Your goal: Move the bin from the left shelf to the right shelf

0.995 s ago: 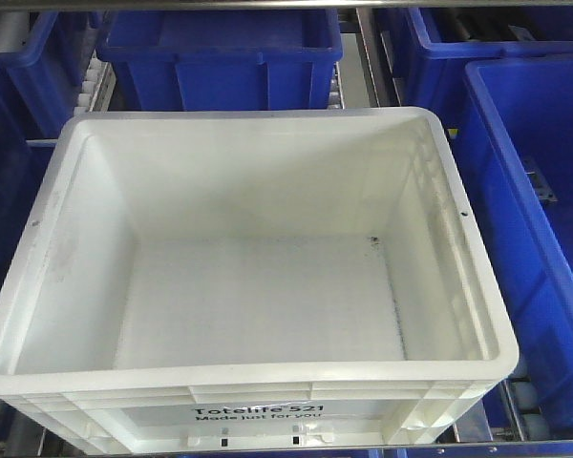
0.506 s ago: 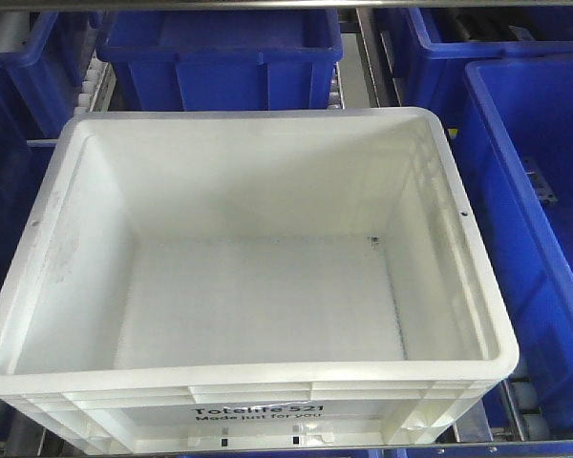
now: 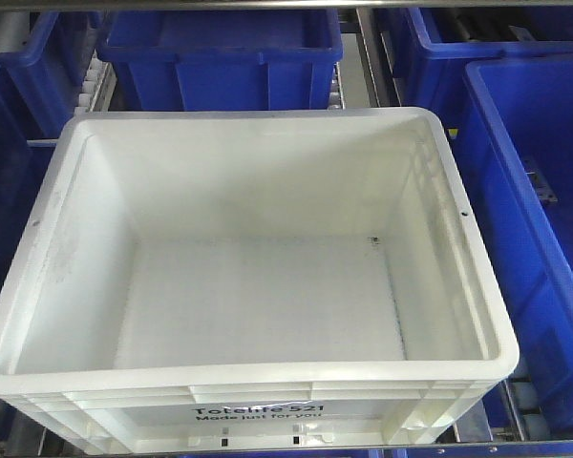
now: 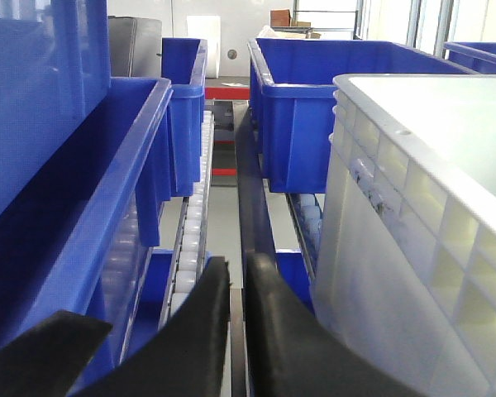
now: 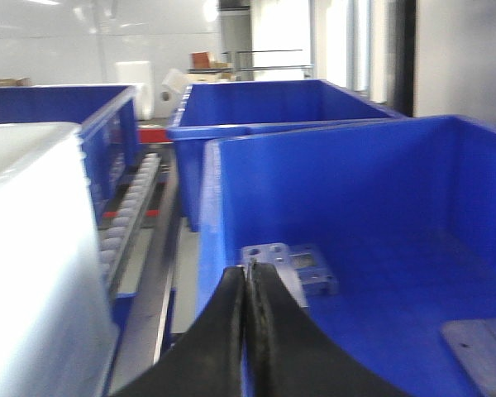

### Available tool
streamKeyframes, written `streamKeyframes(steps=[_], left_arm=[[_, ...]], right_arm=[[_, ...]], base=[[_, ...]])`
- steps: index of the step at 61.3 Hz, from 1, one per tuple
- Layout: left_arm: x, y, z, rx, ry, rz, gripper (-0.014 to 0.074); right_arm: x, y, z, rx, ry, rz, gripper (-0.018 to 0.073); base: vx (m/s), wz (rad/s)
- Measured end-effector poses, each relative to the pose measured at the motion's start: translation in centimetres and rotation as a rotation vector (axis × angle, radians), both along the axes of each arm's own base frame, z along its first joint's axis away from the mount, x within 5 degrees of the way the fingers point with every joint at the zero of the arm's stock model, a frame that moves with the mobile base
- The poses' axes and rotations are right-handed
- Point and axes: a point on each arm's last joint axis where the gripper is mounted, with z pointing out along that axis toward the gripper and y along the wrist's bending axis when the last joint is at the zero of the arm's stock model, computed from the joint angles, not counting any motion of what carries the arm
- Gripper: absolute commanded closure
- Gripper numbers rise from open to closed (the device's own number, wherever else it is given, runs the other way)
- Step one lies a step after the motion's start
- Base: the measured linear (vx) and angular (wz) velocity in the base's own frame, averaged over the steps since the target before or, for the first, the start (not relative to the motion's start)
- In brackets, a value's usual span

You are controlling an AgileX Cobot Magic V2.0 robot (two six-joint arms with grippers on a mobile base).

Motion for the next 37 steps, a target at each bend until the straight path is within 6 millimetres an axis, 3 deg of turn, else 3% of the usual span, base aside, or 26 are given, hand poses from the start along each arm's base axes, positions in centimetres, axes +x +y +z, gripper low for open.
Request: streamKeyframes(steps=[10, 37], left_arm=[[0.0, 0.0, 0.0, 0.0, 0.0, 0.0, 0.0558], [0.0, 0.0, 0.0, 0.0, 0.0, 0.0, 0.0558]], right_arm=[[0.0, 0.45, 0.0, -0.031, 0.0, 0.077, 0.0568], [0.0, 0.45, 0.01, -0.059, -0.001, 0.075, 0.0568]], base=[[0.0, 0.0], [0.0, 0.0]])
